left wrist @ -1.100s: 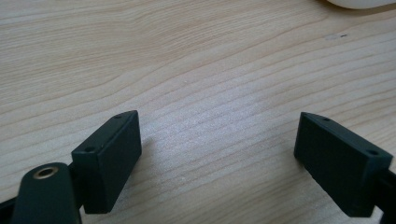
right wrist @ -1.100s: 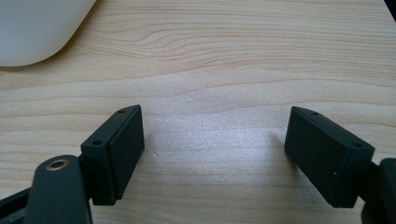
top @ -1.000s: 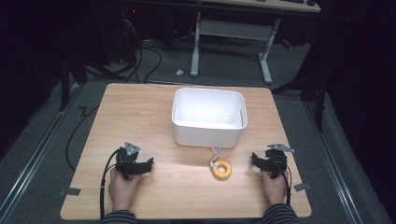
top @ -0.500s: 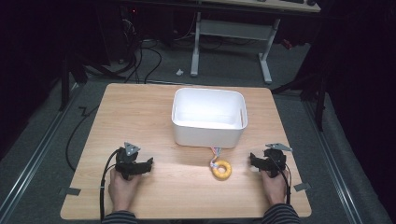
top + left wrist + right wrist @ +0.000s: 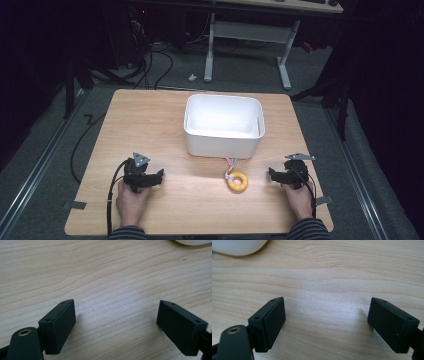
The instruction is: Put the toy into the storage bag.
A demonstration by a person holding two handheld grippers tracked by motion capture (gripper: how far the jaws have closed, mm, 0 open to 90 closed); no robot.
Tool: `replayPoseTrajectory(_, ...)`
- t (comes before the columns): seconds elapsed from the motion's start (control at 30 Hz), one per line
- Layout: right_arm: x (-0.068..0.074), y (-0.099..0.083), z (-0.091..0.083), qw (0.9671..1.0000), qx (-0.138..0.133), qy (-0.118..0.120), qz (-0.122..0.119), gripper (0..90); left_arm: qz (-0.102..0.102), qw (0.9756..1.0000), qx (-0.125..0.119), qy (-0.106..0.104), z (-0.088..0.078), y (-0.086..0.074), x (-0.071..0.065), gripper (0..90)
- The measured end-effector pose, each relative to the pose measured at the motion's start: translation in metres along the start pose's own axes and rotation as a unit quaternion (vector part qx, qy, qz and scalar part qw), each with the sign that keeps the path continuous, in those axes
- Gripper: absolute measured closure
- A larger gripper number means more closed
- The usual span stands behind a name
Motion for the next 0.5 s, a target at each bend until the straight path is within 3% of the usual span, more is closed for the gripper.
replayPoseTrajectory(0.23, 0.002, -0.002, -0.004, 0.9996, 0.023, 0.010, -0.016, 17.3, 0.000, 1.0000, 0.000, 0.000, 0.000, 0.000, 0.000, 16.1)
replayPoseTrajectory(0.27, 0.002, -0.003, -0.005, 0.9992, 0.036, 0.011, -0.014, 17.7, 0.000, 1.0000, 0.000, -0.001, 0.000, 0.000, 0.000, 16.1)
replayPoseTrajectory(0.3, 0.000, -0.002, -0.007, 0.9990, 0.043, 0.009, -0.005, 24.0, 0.000, 1.0000, 0.000, 0.000, 0.000, 0.000, 0.000, 16.1)
replayPoseTrajectory(0.5, -0.008, 0.002, -0.015, 0.9990, 0.024, 0.025, 0.027, 28.0, 0.000, 1.0000, 0.000, 0.000, 0.000, 0.000, 0.000, 16.1)
Point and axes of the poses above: each handheld gripper's, and its own axes: z roughly forward along the jaws, y roughly out of its top, x roughly to its left, the point moved 9 cm from there along z, roughly forward along the jaws, and after that the axes turned 2 degrees about z, right-handed, at the moved point
